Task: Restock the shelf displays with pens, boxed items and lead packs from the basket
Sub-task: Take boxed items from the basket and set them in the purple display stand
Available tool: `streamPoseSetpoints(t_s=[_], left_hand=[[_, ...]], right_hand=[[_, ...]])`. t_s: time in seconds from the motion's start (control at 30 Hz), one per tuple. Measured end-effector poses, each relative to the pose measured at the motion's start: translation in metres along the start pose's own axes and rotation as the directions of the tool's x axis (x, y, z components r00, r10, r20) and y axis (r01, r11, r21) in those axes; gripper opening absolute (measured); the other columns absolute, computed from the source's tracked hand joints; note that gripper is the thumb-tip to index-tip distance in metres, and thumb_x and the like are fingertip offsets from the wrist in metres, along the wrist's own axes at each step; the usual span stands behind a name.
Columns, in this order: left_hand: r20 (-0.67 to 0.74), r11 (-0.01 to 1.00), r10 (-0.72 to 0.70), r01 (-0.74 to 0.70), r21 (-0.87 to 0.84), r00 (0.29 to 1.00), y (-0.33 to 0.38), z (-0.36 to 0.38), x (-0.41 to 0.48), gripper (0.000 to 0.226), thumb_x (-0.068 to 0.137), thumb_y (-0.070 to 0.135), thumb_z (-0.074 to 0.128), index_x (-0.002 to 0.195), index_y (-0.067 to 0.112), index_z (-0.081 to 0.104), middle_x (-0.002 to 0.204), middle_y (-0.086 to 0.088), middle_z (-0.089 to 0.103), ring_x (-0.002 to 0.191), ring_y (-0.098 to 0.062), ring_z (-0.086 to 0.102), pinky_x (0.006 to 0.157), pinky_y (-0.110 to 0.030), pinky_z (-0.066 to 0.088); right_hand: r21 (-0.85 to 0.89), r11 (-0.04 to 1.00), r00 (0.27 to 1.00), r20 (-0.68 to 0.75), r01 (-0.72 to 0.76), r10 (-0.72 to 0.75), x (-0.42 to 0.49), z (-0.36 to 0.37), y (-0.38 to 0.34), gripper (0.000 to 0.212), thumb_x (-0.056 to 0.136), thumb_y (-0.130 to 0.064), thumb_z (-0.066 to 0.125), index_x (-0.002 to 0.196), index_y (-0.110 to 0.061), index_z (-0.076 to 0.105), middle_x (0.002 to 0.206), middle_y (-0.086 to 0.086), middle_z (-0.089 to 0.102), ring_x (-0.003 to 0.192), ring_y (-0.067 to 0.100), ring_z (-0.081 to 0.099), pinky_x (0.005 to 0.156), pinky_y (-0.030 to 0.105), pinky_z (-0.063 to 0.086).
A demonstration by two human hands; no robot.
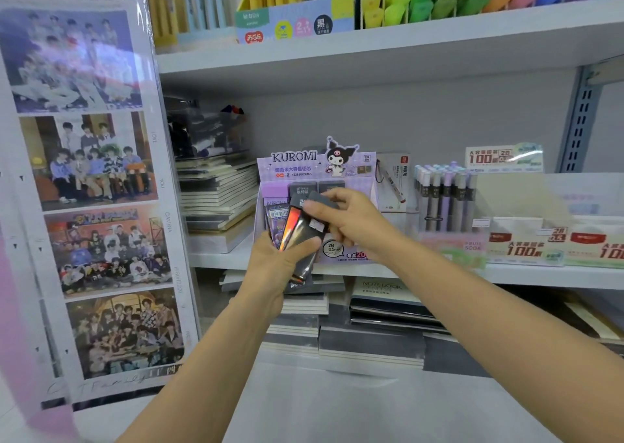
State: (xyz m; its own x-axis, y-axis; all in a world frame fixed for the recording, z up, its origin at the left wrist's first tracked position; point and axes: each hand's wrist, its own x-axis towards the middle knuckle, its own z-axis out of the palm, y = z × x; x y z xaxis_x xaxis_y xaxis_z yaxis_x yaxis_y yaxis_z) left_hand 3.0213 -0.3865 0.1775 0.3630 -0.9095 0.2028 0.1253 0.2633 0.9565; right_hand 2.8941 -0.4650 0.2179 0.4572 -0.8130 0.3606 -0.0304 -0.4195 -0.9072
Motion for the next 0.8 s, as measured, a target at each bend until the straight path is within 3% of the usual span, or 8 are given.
streamPoseSetpoints(t_s=[0.07, 0.17, 0.33, 0.43, 0.5, 0.53, 0.7, 0.8], left_hand=[[0.021, 1.0, 0.001, -0.001, -0.012, 1.0, 0.001, 0.004, -0.007, 0.039, 0.084, 0.023, 0.074, 0.119, 0.011, 0.062, 0.096, -0.012, 0.073, 0.074, -0.022, 0.069, 0.06, -0.034, 0.056], [0.046, 0.981, -0.122, 0.128, -0.145, 0.991, 0.008, 0.006, -0.015, 0.037, 0.094, 0.044, 0.057, 0.107, 0.011, 0.068, 0.079, -0.011, 0.072, 0.056, -0.02, 0.066, 0.049, -0.028, 0.053], [0.161, 0.941, -0.252, 0.28, -0.191, 0.954, 0.01, 0.012, -0.025, 0.029, 0.09, 0.032, 0.063, 0.098, 0.004, 0.069, 0.081, -0.013, 0.074, 0.05, -0.017, 0.062, 0.049, -0.027, 0.055], [0.141, 0.95, -0.222, 0.246, -0.19, 0.965, 0.011, 0.014, -0.028, 0.034, 0.074, 0.026, 0.074, 0.099, 0.005, 0.069, 0.076, -0.011, 0.074, 0.053, -0.017, 0.066, 0.049, -0.027, 0.056], [0.084, 0.963, -0.179, 0.192, -0.188, 0.98, 0.013, 0.014, -0.028, 0.04, 0.074, 0.021, 0.077, 0.109, 0.005, 0.067, 0.085, -0.013, 0.075, 0.064, -0.021, 0.071, 0.054, -0.032, 0.059], [0.062, 0.969, -0.153, 0.162, -0.185, 0.986, 0.014, 0.013, -0.027, 0.042, 0.076, 0.018, 0.077, 0.114, 0.006, 0.066, 0.091, -0.013, 0.075, 0.067, -0.022, 0.071, 0.055, -0.034, 0.06], [0.047, 0.967, -0.15, 0.156, -0.203, 0.988, 0.017, 0.005, -0.021, 0.02, 0.09, 0.019, 0.065, 0.105, 0.005, 0.066, 0.077, -0.01, 0.074, 0.054, -0.018, 0.067, 0.049, -0.028, 0.056], [0.03, 0.976, -0.089, 0.093, -0.195, 0.996, 0.016, -0.006, -0.015, 0.019, 0.095, 0.01, 0.055, 0.109, 0.0, 0.064, 0.086, -0.012, 0.075, 0.057, -0.018, 0.067, 0.052, -0.027, 0.056]], right_hand=[[0.058, 0.998, 1.0, -0.018, 0.01, -0.009, -0.004, 0.0, 0.001, 0.029, 0.086, -0.022, 0.073, 0.109, -0.011, 0.06, 0.065, -0.003, 0.061, 0.038, 0.003, 0.046, 0.035, 0.017, 0.035], [0.187, 0.982, 0.998, -0.056, 0.026, -0.016, -0.009, -0.008, -0.001, 0.026, 0.088, -0.014, 0.07, 0.11, -0.006, 0.059, 0.068, 0.003, 0.059, 0.042, 0.005, 0.049, 0.037, 0.017, 0.038], [0.264, 0.964, 0.999, 0.035, -0.012, 0.003, -0.021, -0.017, -0.013, 0.029, 0.089, -0.027, 0.067, 0.106, -0.007, 0.054, 0.081, 0.008, 0.064, 0.058, 0.013, 0.055, 0.05, 0.022, 0.045], [0.195, 0.981, 1.0, 0.017, 0.008, -0.011, -0.028, -0.02, -0.017, 0.029, 0.093, -0.014, 0.062, 0.118, -0.006, 0.051, 0.099, 0.011, 0.063, 0.077, 0.018, 0.061, 0.068, 0.032, 0.055], [0.15, 0.989, 1.0, -0.006, -0.003, 0.004, -0.031, -0.025, -0.018, 0.041, 0.092, -0.009, 0.062, 0.13, -0.009, 0.046, 0.116, 0.016, 0.061, 0.097, 0.026, 0.065, 0.089, 0.042, 0.056], [0.132, 0.991, 1.0, -0.006, -0.004, 0.004, -0.033, -0.027, -0.019, 0.043, 0.092, -0.008, 0.063, 0.132, -0.009, 0.047, 0.119, 0.018, 0.061, 0.101, 0.028, 0.064, 0.092, 0.043, 0.055], [0.171, 0.982, 0.993, -0.094, 0.081, -0.065, -0.03, -0.038, -0.03, 0.029, 0.094, -0.009, 0.059, 0.122, -0.013, 0.058, 0.107, 0.01, 0.066, 0.092, 0.018, 0.066, 0.071, 0.024, 0.058], [0.14, 0.975, 0.95, -0.284, 0.175, -0.129, -0.015, -0.052, -0.039, 0.027, 0.095, -0.009, 0.057, 0.12, -0.019, 0.058, 0.108, 0.004, 0.062, 0.1, 0.02, 0.064, 0.079, 0.03, 0.058]])
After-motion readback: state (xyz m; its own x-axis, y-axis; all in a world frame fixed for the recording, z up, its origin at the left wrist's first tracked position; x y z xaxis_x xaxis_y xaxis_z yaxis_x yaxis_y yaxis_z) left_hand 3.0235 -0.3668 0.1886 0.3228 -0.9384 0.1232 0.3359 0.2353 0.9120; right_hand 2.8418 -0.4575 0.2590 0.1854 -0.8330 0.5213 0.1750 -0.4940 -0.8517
